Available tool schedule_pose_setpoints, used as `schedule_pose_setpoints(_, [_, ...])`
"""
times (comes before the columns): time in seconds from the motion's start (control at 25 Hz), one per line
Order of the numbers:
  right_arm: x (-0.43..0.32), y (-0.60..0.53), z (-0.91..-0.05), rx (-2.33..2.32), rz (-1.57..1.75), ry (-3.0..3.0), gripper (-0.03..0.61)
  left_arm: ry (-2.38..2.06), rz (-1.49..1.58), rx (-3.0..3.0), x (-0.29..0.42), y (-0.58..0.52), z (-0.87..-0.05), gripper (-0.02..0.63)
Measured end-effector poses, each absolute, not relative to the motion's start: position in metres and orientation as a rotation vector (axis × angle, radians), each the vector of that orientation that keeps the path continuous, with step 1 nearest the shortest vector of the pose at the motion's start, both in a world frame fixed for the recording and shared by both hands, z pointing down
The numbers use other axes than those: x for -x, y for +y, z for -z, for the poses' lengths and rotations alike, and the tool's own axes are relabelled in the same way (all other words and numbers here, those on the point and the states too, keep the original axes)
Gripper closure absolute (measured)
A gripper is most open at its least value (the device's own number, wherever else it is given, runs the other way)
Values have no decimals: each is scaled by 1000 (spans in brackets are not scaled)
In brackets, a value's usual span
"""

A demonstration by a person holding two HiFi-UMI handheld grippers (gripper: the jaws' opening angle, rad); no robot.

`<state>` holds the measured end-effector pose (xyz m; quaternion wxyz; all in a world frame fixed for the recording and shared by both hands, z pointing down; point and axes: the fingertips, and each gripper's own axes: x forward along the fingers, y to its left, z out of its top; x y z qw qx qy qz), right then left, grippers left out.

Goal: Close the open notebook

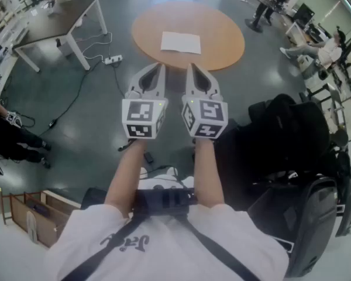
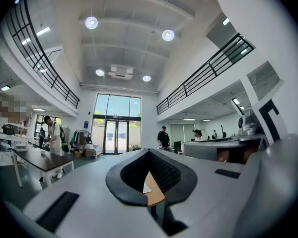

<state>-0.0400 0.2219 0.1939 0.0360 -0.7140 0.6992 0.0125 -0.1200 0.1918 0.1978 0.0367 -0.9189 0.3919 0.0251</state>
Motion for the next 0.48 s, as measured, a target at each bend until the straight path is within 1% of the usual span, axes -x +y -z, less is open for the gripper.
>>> schedule_pose_setpoints(0.48, [11, 238, -196, 2136, -56, 2143, 560, 1216, -63, 2841, 89, 198, -212, 602])
